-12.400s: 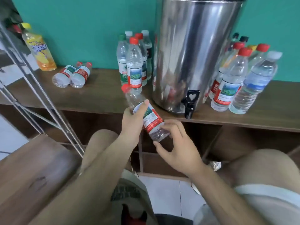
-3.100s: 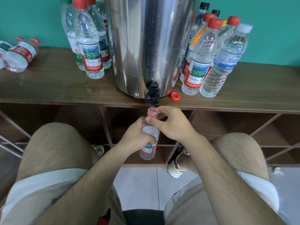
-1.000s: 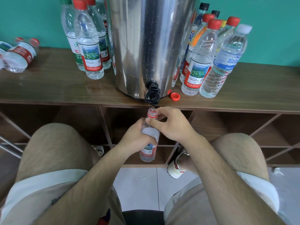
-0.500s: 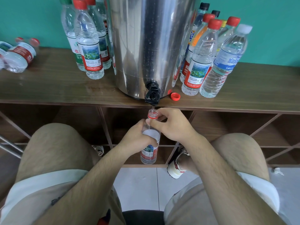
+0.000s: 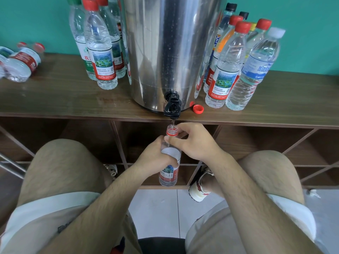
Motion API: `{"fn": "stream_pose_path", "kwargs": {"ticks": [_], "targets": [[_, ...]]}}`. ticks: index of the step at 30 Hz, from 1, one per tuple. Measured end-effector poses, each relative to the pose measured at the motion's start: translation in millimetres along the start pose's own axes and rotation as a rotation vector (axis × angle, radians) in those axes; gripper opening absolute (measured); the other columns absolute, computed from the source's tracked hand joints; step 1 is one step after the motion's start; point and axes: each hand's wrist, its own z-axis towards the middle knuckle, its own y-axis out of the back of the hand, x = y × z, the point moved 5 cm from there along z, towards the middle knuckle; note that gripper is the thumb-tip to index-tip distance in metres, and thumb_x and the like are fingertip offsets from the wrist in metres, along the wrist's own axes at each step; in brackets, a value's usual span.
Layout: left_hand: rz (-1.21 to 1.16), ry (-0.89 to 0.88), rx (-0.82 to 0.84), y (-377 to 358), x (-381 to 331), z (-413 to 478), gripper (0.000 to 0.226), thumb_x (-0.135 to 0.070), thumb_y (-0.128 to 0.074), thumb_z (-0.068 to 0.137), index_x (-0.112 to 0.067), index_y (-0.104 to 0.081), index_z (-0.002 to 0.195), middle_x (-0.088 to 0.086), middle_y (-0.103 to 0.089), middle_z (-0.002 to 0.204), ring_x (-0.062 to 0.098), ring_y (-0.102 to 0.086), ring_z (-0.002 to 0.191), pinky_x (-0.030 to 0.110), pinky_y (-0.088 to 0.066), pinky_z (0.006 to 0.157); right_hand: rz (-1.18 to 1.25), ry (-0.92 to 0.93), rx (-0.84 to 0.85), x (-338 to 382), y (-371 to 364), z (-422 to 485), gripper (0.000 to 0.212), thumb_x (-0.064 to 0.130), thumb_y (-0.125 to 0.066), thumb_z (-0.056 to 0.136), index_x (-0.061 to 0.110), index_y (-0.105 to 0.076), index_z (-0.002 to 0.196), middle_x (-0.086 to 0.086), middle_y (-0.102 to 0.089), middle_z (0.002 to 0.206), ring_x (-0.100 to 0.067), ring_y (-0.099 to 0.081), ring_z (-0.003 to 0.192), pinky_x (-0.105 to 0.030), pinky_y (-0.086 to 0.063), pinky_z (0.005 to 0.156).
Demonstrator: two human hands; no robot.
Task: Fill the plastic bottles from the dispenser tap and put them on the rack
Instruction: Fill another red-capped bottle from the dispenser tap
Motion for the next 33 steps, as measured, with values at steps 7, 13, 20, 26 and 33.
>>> {"fn": "stream_pose_path", "kwargs": {"ticks": [7,13,20,26,33], "targets": [[0.007,0.003,0.001,-0.1,-1.5,-1.2,0.078,-0.013,-0.088,0.074,-0.030,-0.047,0.139,-0.005,-0.063,0.128,0.019,-0.061,0.120,0.040,-0.054,0.100,0.007,-0.010,-0.005,-0.7,0.5,0.1,0.025,0.045,-0.077,0.090,0.023,-0.079,0.101,0.011,-0.076,0.092,-0.006,-0.069,0.088,-0.043,-0.059,0.083],[0.004,0.000,-0.001,0.3,-1.3,-1.0,0.077,-0.013,-0.087,0.075,-0.030,-0.048,0.138,-0.005,-0.063,0.127,0.019,-0.060,0.120,0.035,-0.053,0.095,0.010,-0.010,0.001,-0.4,0.4,-0.5,0.025,0.045,-0.077,0.090,0.023,-0.079,0.102,0.011,-0.076,0.092,-0.006,-0.070,0.088,-0.043,-0.060,0.084],[0.008,0.013,-0.002,0.9,-2.0,-1.9,0.077,-0.013,-0.087,0.075,-0.030,-0.048,0.139,-0.004,-0.063,0.128,0.020,-0.060,0.121,0.044,-0.054,0.103,0.014,-0.020,0.002,1.6,1.0,-1.2,0.025,0.043,-0.077,0.091,0.021,-0.079,0.101,0.008,-0.076,0.093,-0.009,-0.070,0.089,-0.044,-0.059,0.084],[0.009,0.010,-0.003,1.1,-2.2,-2.7,0.076,-0.013,-0.087,0.074,-0.030,-0.049,0.138,-0.006,-0.063,0.126,0.019,-0.061,0.119,0.043,-0.054,0.102,0.017,-0.020,0.006,2.1,0.3,-1.7,0.023,0.042,-0.077,0.091,0.021,-0.079,0.100,0.008,-0.076,0.092,-0.009,-0.070,0.089,-0.045,-0.059,0.084],[0.014,0.019,-0.003,1.2,-4.0,-4.7,0.077,-0.012,-0.087,0.075,-0.029,-0.048,0.139,-0.004,-0.063,0.127,0.020,-0.060,0.121,0.047,-0.054,0.104,0.009,-0.020,0.012,1.7,0.0,-1.3,0.024,0.043,-0.077,0.091,0.022,-0.079,0.102,0.008,-0.076,0.094,-0.009,-0.070,0.090,-0.044,-0.059,0.085]]}}
